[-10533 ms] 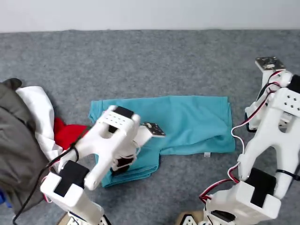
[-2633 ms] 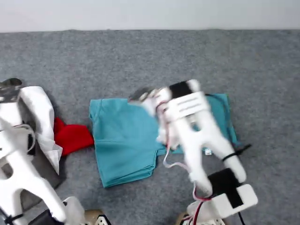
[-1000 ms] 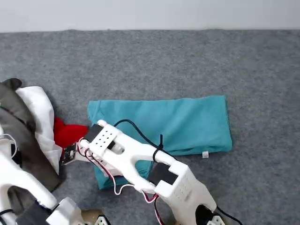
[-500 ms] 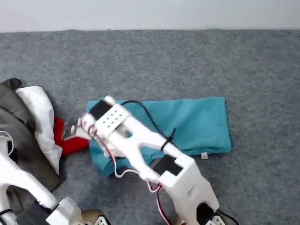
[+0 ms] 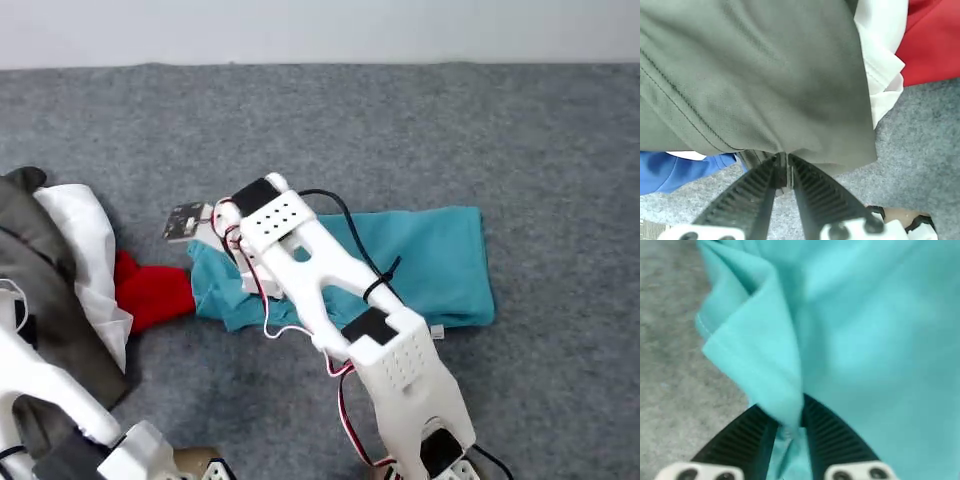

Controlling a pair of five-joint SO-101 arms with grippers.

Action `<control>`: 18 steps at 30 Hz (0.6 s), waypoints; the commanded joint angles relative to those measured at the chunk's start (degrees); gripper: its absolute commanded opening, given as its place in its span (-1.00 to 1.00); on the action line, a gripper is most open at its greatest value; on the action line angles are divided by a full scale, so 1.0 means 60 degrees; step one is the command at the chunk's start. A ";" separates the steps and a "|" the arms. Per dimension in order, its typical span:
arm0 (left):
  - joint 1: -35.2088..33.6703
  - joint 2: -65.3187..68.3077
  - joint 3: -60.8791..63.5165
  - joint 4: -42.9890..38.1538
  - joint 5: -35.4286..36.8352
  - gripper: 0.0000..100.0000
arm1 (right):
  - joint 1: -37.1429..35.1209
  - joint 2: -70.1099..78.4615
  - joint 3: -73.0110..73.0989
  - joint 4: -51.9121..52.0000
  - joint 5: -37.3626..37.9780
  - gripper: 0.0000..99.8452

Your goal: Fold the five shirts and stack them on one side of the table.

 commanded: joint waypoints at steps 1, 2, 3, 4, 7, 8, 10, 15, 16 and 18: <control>0.0000 -0.0015 -0.0359 -0.0088 -0.0073 -0.96 | 0.0725 0.0359 -0.1084 -0.0344 -0.0967 -0.54; 0.0000 -0.0015 -0.0359 -0.0088 -0.0073 -0.96 | 0.0930 0.0549 -0.1363 -0.0432 -0.1201 -0.49; 0.0000 -0.0015 -0.0359 -0.0088 -0.0073 -0.96 | 0.1106 0.0769 -0.1729 -0.0462 -0.1348 -0.49; 0.0000 -0.0015 -0.0359 -0.0088 -0.0073 -0.96 | 0.1267 0.1004 -0.2110 -0.0447 -0.1392 -0.49; 0.0000 -0.0015 -0.0359 -0.0088 -0.0073 -0.96 | 0.1531 0.1487 -0.3399 0.0081 -0.1421 -0.49; 0.0000 -0.0015 -0.0359 -0.0088 -0.0073 -0.96 | 0.1531 0.1590 -0.3897 0.0432 -0.1436 -0.49; 0.0000 -0.0015 -0.0359 -0.0088 -0.0073 -0.96 | 0.1429 0.1751 -0.4908 0.1311 -0.1451 -0.52; 0.0000 -0.0015 -0.0359 -0.0147 -0.0073 -0.96 | 0.0623 0.1414 -0.5407 0.1897 -0.1451 -0.85; 0.0000 -0.0015 -0.0359 -0.0147 -0.0073 -0.96 | 0.0374 0.1238 -0.5231 0.1897 -0.1451 -0.93; 0.0000 -0.0015 -0.0359 -0.0147 -0.0088 -0.96 | -0.0051 0.0813 -0.4469 0.1883 -0.1451 -0.98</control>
